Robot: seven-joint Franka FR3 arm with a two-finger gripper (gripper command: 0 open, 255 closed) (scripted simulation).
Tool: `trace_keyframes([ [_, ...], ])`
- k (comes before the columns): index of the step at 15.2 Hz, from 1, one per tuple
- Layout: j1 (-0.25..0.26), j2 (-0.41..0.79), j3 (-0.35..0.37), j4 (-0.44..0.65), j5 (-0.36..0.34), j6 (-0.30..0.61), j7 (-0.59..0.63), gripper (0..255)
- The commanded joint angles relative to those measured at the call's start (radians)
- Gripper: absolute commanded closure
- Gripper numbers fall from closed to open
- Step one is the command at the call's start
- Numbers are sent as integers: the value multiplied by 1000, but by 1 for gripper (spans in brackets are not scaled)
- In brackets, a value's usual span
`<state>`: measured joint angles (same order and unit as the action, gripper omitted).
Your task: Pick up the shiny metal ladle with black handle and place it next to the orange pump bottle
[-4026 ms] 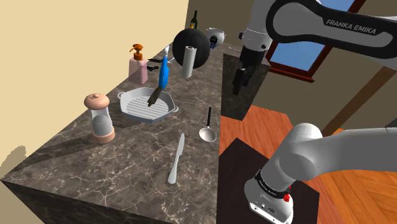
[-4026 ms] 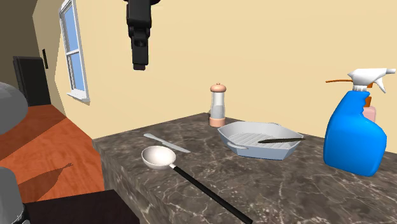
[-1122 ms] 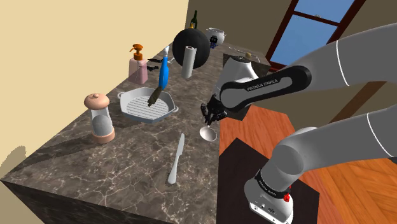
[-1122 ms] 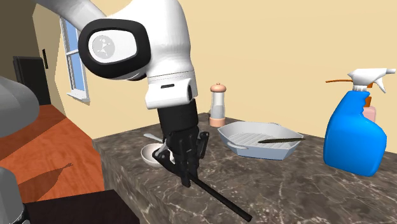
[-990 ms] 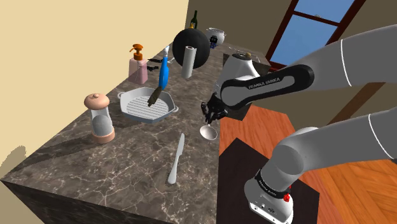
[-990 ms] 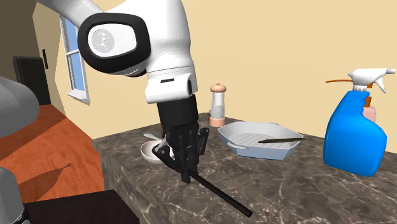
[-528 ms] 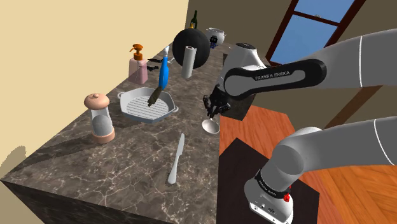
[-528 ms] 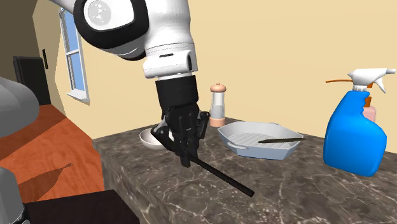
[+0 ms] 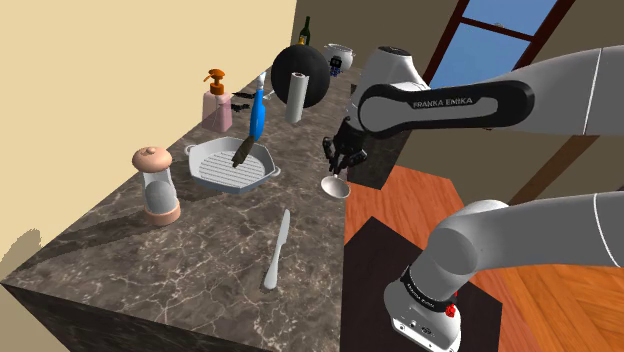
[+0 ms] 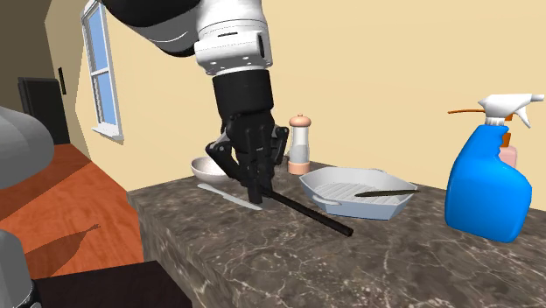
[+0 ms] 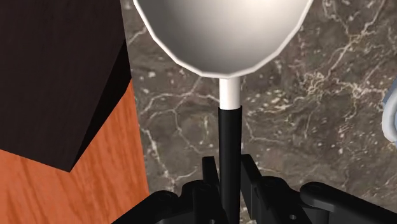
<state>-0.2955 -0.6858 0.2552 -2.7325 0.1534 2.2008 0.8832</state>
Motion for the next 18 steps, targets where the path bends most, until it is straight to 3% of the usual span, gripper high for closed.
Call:
trace_keyframes([
  [1, 1, -14, -2, 20, -2, -35, 2, 255],
  [18, -10, -56, -35, 224, -27, -280, 0, 255],
])
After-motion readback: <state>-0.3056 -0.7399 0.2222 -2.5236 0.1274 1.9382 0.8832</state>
